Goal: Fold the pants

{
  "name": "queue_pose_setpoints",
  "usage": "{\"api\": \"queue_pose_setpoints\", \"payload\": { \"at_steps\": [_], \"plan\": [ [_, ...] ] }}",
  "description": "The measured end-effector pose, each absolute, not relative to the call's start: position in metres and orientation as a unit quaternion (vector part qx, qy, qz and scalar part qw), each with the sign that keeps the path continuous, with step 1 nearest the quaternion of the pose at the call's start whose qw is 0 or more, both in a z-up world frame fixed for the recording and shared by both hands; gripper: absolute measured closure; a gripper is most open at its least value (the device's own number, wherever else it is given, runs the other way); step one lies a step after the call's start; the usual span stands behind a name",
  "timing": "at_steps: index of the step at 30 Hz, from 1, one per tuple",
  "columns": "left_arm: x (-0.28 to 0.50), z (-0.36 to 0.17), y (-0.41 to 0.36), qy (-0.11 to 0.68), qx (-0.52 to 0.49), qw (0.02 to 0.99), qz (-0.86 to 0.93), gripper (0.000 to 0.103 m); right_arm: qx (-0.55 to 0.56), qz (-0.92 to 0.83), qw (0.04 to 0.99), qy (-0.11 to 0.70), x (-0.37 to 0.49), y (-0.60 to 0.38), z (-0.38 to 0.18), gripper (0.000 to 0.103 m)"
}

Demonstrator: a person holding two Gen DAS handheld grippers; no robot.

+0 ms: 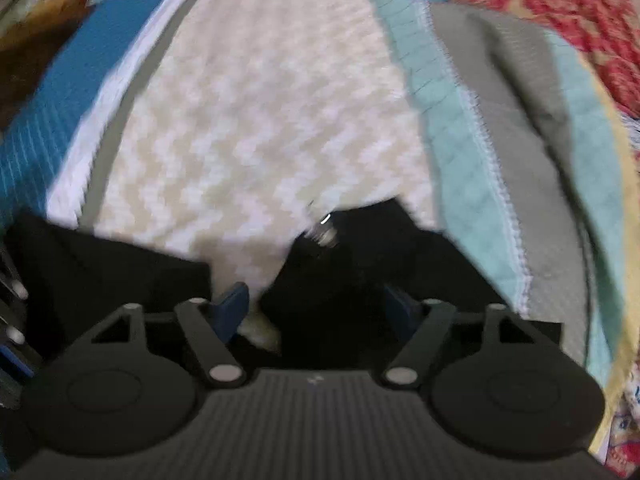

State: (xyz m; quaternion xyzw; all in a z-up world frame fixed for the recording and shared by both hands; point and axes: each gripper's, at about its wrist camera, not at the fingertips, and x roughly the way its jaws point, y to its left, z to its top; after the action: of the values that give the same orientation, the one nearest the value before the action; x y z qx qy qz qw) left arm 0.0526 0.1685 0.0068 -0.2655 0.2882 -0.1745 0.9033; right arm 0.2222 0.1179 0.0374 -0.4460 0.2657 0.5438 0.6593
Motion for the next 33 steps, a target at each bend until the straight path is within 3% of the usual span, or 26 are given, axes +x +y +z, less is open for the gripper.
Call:
{"api": "queue_pose_setpoints", "payload": {
  "at_steps": [1,4,10,17,21,26,33],
  "plan": [
    [0.052,0.007,0.169,0.289,-0.267,0.903,-0.175,0.094,-0.455,0.533,0.66,0.27,0.223,0.123,0.026,0.049],
    [0.054,0.011,0.17,0.286,-0.261,0.907,-0.166,0.094,-0.427,0.534,0.677,0.275,0.222,0.125,0.018,0.084],
    [0.082,0.038,0.192,0.265,-0.272,0.915,-0.136,0.094,-0.214,0.48,0.827,0.2,0.26,0.048,0.118,0.085],
    [0.149,0.059,0.256,0.21,-0.393,0.895,-0.037,0.095,0.066,0.223,0.97,0.067,0.273,-0.192,0.203,0.085],
    [0.186,0.046,0.268,0.221,-0.412,0.884,0.022,0.095,0.177,0.097,0.978,0.059,0.244,-0.318,0.186,0.085],
    [0.228,0.018,0.254,0.268,-0.405,0.873,0.034,0.096,0.264,-0.018,0.958,0.107,0.212,-0.404,0.117,0.087],
    [0.211,0.013,0.268,0.218,-0.478,0.85,0.034,0.096,0.38,-0.046,0.921,0.068,0.172,-0.465,0.084,0.088]
  ]
}}
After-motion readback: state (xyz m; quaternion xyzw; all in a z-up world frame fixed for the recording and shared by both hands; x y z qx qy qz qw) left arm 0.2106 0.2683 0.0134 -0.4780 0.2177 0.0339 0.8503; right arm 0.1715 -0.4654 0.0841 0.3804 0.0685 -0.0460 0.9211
